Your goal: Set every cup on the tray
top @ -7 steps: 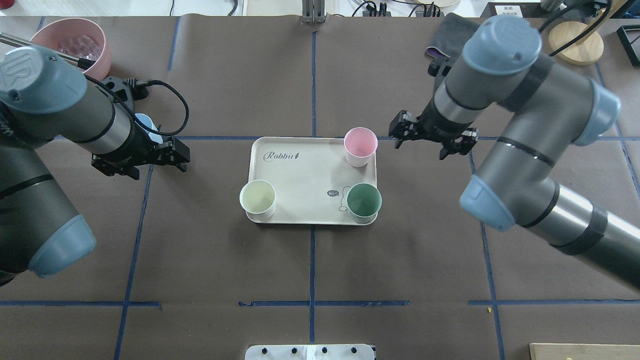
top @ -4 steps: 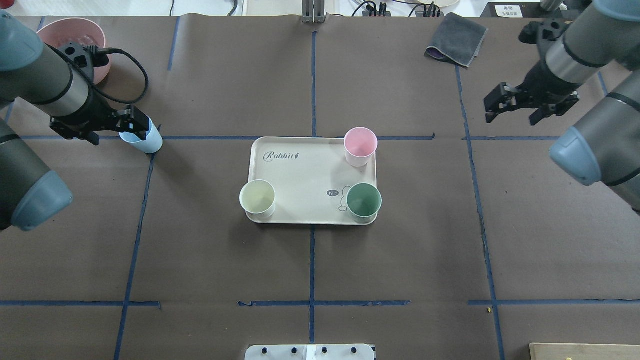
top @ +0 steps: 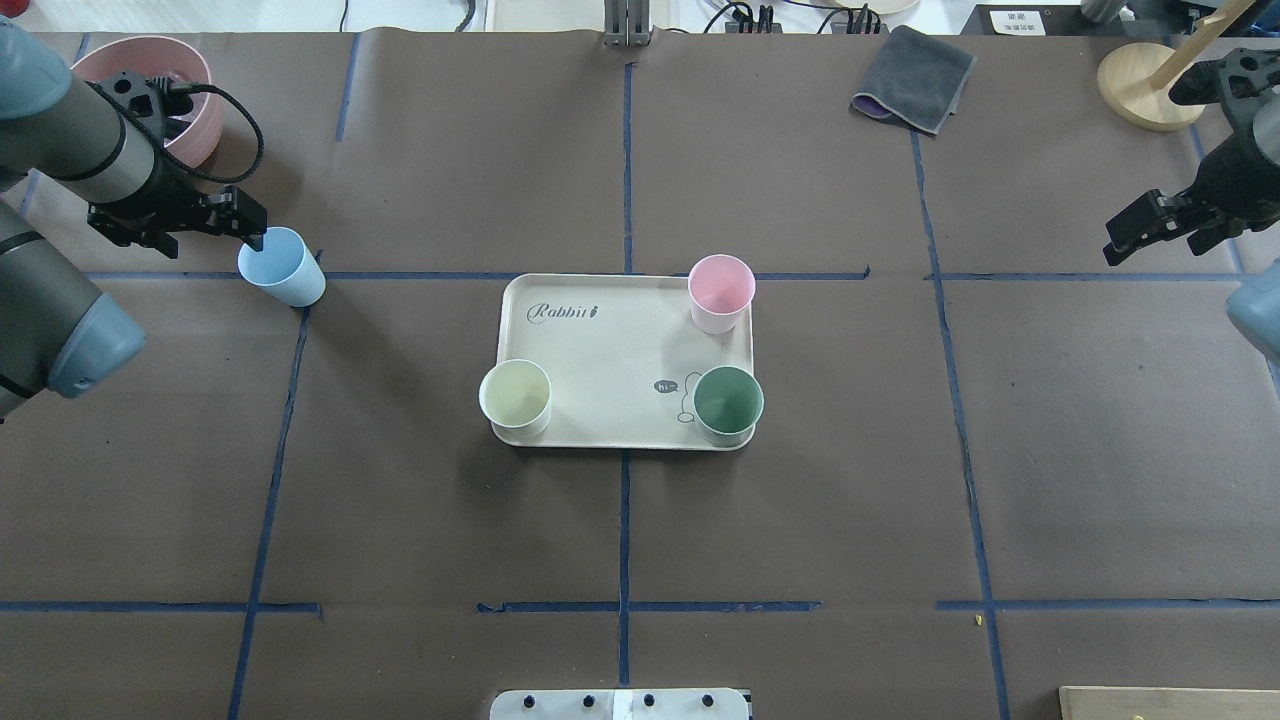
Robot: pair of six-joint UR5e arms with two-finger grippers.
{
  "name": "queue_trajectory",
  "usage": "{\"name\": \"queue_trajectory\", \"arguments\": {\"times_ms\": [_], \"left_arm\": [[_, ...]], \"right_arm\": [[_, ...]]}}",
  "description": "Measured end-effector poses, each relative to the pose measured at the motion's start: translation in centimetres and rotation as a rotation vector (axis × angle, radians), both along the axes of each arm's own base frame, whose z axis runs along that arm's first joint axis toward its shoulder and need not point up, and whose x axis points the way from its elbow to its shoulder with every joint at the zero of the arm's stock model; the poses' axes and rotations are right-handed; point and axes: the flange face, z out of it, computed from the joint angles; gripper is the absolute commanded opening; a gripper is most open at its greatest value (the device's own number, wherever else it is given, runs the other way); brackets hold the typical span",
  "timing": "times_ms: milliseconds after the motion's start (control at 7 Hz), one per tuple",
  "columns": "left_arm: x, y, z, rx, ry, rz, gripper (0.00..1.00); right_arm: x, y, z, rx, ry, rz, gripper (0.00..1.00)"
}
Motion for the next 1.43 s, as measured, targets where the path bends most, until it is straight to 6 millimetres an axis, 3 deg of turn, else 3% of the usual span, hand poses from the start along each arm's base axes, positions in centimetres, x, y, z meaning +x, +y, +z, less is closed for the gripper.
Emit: {"name": "queue_trajectory", "arguments": {"times_ms": [286,429,571,1143,1429], "left_arm": [[1.4,-0.5,1.8,0.004,0.02,0.005,1.0],[2.3,-0.1,2.2,0.006,0.023,0.02,0.64],[3.1,0.3,2.3,0.003,0.026,0.028,0.04],[3.2,0.0,1.4,-0.041,0.051,0.024,0.0],[4.0,-2.3,-4.3,-0.11,0.057,0.002,0.0]], "right_arm": [[0.1,0.1,0.1,0.002,0.001,-0.001,1.0],[0.2,0.1,0.1,0.001,0.001,0.0,1.0],[0.2,0.1,0.1,0.001,0.002,0.0,1.0],[0.2,0.1,0.0,0.002,0.002,0.003,1.0],[0.2,0.2,0.0,0.002,0.001,0.004,1.0]]}}
